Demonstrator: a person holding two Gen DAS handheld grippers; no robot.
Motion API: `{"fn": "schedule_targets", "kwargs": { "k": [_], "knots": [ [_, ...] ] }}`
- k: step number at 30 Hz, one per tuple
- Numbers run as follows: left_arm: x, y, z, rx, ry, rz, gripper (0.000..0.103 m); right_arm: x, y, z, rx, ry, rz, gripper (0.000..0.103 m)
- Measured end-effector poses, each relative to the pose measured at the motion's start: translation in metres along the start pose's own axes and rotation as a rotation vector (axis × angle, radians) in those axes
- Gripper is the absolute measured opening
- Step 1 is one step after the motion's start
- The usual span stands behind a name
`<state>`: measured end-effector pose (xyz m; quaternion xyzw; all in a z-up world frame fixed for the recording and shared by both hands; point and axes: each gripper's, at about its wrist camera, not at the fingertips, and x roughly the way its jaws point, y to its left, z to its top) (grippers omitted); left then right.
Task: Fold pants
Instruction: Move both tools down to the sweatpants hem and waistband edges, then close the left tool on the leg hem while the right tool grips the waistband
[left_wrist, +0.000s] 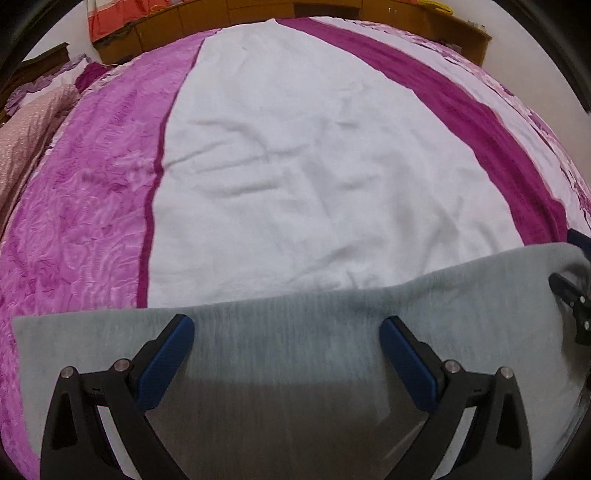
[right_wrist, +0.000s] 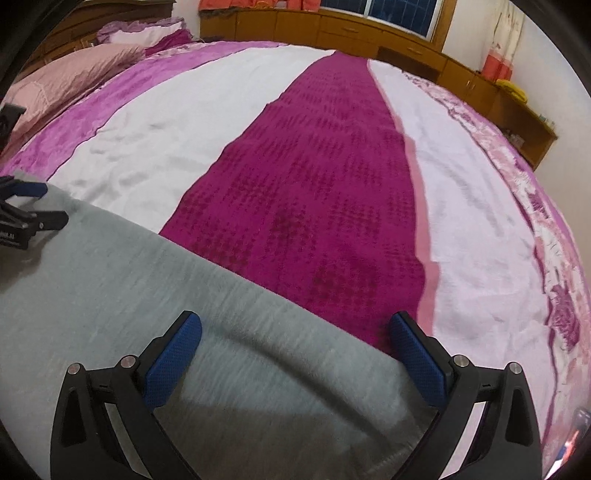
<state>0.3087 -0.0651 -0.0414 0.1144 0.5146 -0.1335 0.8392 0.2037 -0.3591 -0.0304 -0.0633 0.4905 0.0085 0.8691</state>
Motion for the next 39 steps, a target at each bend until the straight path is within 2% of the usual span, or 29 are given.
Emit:
{"fn": "schedule_targets", "kwargs": {
  "k": [3, 7, 15, 23, 25, 27, 29, 30, 32, 33, 34, 35, 36, 37, 39],
  "knots": [
    [0.005, 0.002, -0.003, 0.013, -0.019, -0.014, 0.103, 0.01, -0.005, -0.001, 0.036, 0.029, 0.047, 0.098],
    [0.006, -0.001, -0.006, 0.016, -0.037, -0.01, 0.103, 0.016, -0.011, -0.005, 0.067, 0.019, 0.097, 0.1],
    [0.006, 0.001, -0.009, 0.021, -0.06, -0.031, 0.103, 0.017, -0.01, -0.008, 0.068, -0.01, 0.094, 0.1],
    [0.004, -0.003, -0.012, 0.029, -0.091, -0.014, 0.103, 0.017, -0.01, -0.011, 0.082, -0.03, 0.088, 0.1],
    [0.001, -0.005, -0.015, 0.031, -0.1, -0.013, 0.1, 0.017, -0.009, -0.01, 0.087, -0.036, 0.077, 0.1],
    [-0.004, -0.009, -0.017, 0.044, -0.114, -0.011, 0.092, 0.017, -0.008, -0.009, 0.084, -0.036, 0.07, 0.1],
    [-0.01, -0.015, -0.018, 0.063, -0.129, -0.009, 0.073, 0.017, -0.008, -0.009, 0.087, -0.035, 0.076, 0.1],
    [-0.013, -0.019, -0.02, 0.074, -0.136, -0.003, 0.068, 0.017, -0.009, -0.008, 0.088, -0.035, 0.076, 0.1],
    [-0.017, -0.026, -0.022, 0.091, -0.146, 0.007, 0.047, 0.016, -0.008, -0.007, 0.084, -0.025, 0.072, 0.099],
    [-0.02, -0.029, -0.023, 0.1, -0.152, 0.02, 0.042, 0.016, -0.008, -0.006, 0.087, -0.015, 0.069, 0.097],
    [-0.021, -0.03, -0.024, 0.105, -0.154, 0.029, 0.03, 0.014, -0.008, -0.004, 0.101, -0.002, 0.072, 0.093],
    [-0.023, -0.031, -0.024, 0.111, -0.154, 0.041, 0.021, 0.01, -0.009, -0.004, 0.127, 0.008, 0.087, 0.083],
    [-0.024, -0.031, -0.024, 0.116, -0.152, 0.056, 0.017, 0.007, -0.009, -0.003, 0.144, 0.014, 0.095, 0.07],
    [-0.024, -0.028, -0.024, 0.116, -0.148, 0.06, 0.009, 0.002, -0.006, -0.003, 0.144, 0.018, 0.098, 0.065],
    [-0.027, -0.022, -0.024, 0.096, -0.137, 0.039, 0.006, -0.004, -0.001, -0.002, 0.114, 0.02, 0.079, 0.037]
  ]
}}
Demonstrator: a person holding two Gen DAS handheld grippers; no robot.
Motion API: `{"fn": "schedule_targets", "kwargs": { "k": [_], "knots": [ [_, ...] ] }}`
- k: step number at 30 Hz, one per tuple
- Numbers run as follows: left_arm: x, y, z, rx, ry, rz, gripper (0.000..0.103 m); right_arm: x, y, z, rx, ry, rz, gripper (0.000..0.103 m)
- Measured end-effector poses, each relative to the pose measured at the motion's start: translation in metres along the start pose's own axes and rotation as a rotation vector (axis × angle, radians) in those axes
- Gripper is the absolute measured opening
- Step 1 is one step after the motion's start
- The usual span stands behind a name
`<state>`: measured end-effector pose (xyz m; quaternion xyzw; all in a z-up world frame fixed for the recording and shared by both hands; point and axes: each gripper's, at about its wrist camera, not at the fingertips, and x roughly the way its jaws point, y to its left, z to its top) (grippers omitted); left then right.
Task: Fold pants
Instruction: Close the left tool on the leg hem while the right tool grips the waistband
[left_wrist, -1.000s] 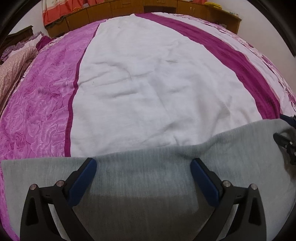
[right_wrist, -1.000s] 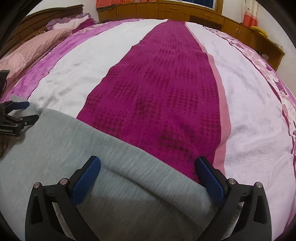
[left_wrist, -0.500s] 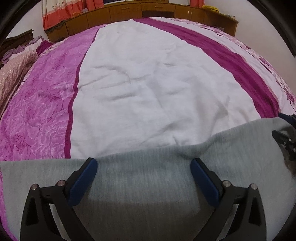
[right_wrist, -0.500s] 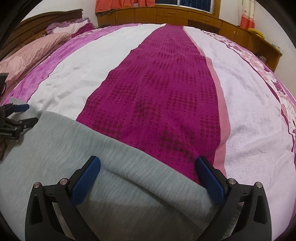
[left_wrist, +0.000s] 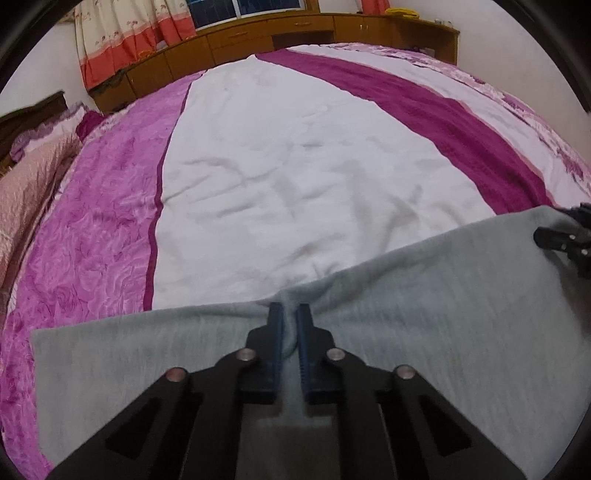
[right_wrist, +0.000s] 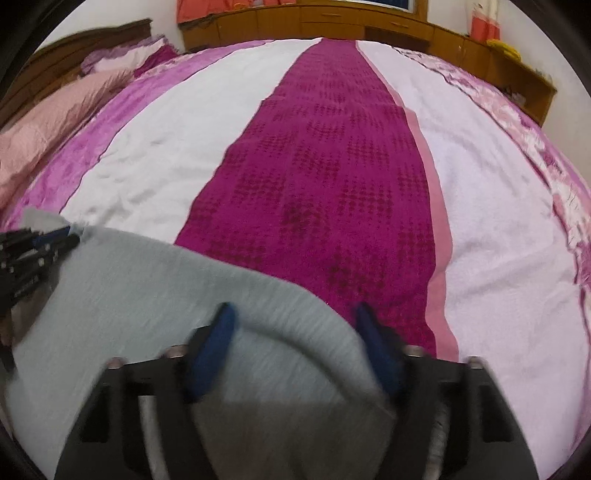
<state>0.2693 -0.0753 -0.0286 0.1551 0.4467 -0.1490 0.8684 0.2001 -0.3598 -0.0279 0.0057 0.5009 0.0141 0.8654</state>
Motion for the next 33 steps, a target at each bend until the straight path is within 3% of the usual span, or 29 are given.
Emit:
{"fn": "schedule_targets", "kwargs": {
  "k": [3, 6, 17, 33],
  "knots": [
    [-0.011, 0.004, -0.002, -0.024, -0.001, -0.015, 0.003, -0.009, 0.005, 0.0, -0.017, -0.001, -0.002, 0.006],
    [-0.029, 0.004, -0.006, -0.017, -0.021, -0.017, 0.003, -0.021, 0.001, -0.001, 0.042, -0.006, 0.052, 0.0],
    [-0.101, 0.009, -0.028, -0.087, -0.084, -0.057, 0.002, -0.076, 0.005, -0.018, 0.075, -0.081, 0.119, 0.0],
    [-0.207, -0.012, -0.097, -0.121, -0.16, -0.074, 0.002, -0.166, 0.031, -0.075, 0.017, -0.157, 0.136, 0.0]
  ]
}}
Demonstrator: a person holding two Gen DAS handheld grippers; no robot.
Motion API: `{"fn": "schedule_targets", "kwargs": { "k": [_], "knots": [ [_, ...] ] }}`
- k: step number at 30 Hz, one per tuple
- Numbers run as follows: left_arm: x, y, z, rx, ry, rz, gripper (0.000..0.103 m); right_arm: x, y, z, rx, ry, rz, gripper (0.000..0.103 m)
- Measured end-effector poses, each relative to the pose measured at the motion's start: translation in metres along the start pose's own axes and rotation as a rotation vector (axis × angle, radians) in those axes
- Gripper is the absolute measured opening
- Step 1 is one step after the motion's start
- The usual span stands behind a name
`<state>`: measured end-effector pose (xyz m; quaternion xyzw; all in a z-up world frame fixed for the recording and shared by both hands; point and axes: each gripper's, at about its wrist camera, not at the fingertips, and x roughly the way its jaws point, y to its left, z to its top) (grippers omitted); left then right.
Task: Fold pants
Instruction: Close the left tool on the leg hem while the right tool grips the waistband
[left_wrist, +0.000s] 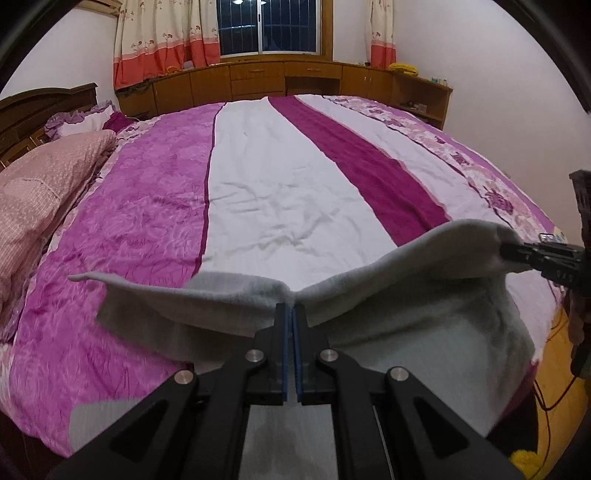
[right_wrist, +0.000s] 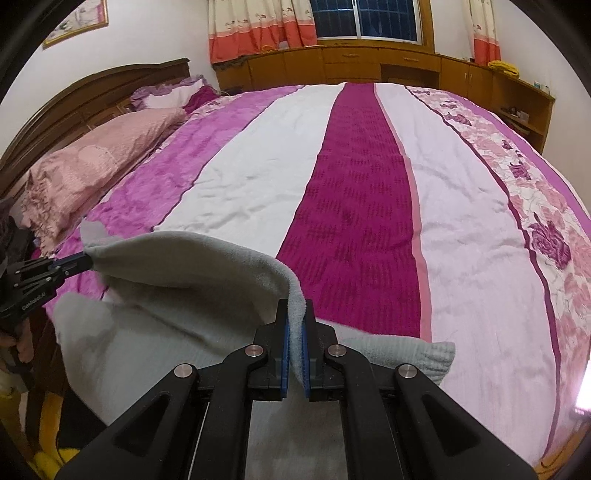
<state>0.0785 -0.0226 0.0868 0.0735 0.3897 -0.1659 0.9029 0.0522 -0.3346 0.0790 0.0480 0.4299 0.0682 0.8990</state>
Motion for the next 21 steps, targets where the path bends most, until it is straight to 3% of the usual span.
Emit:
{"fn": "schedule_targets", "kwargs": {
  "k": [9, 21],
  "knots": [
    [-0.037, -0.011, -0.049, 0.005, -0.001, -0.007, 0.002, -0.031, 0.009, -0.041, -0.01, -0.004, -0.017, 0.0],
    [-0.023, -0.009, -0.117, -0.059, 0.112, -0.031, 0.003, -0.027, 0.022, -0.105, -0.051, 0.058, -0.057, 0.0]
  ]
}}
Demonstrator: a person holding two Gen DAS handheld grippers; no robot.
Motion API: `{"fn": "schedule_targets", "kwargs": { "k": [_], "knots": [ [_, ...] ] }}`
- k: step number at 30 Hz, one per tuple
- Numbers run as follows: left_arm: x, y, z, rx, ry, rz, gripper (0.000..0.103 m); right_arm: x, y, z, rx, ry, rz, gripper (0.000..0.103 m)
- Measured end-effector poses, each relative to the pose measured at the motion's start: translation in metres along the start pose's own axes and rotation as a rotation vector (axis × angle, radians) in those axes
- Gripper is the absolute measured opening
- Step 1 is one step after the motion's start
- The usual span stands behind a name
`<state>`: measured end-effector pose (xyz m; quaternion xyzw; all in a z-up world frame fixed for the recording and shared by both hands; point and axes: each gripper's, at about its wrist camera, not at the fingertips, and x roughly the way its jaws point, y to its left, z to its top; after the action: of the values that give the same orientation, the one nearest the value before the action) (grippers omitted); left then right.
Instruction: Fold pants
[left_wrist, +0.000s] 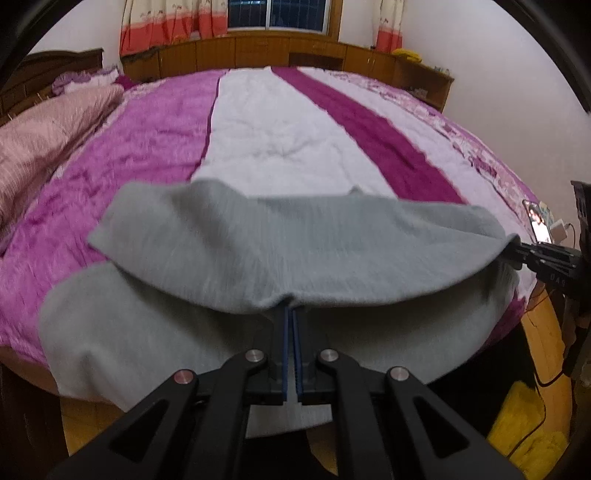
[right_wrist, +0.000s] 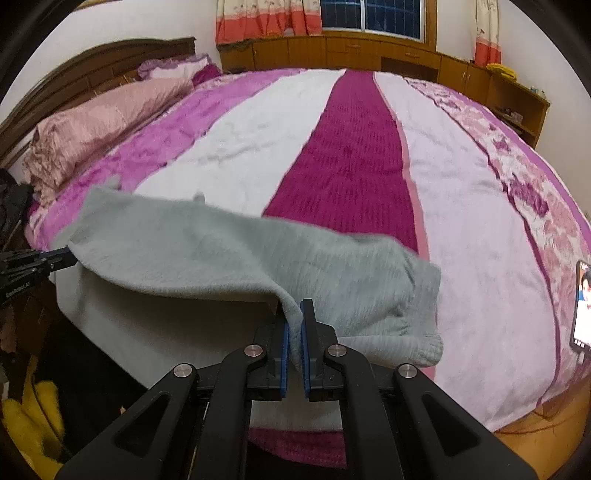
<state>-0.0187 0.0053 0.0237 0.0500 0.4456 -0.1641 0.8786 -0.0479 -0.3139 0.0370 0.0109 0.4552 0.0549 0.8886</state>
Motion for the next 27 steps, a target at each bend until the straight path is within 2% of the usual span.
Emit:
{"fn": "schedule_targets", "kwargs": {
  "k": [10, 14, 18, 20, 23, 27],
  "knots": [
    [0.023, 0.002, -0.019, -0.028, 0.088, 0.004, 0.003, 0.031, -0.004, -0.029, 0.044, 0.097, 0.002, 0.0],
    [0.028, 0.007, -0.021, -0.068, 0.112, -0.013, 0.012, 0.037, -0.004, -0.034, 0.063, 0.109, 0.012, 0.006],
    [0.022, 0.009, -0.021, -0.086, 0.095, -0.031, 0.021, 0.04, 0.001, -0.036, 0.06, 0.109, 0.03, 0.021],
    [0.016, 0.013, -0.021, -0.099, 0.078, -0.031, 0.028, 0.039, 0.005, -0.036, 0.047, 0.108, 0.03, 0.025],
    [0.004, 0.019, -0.019, -0.127, 0.046, -0.039, 0.03, 0.035, 0.008, -0.036, 0.042, 0.116, 0.023, 0.025],
    [-0.011, 0.034, -0.016, -0.176, 0.003, -0.024, 0.031, 0.024, 0.0, -0.039, 0.102, 0.121, 0.056, 0.025]
  ]
}}
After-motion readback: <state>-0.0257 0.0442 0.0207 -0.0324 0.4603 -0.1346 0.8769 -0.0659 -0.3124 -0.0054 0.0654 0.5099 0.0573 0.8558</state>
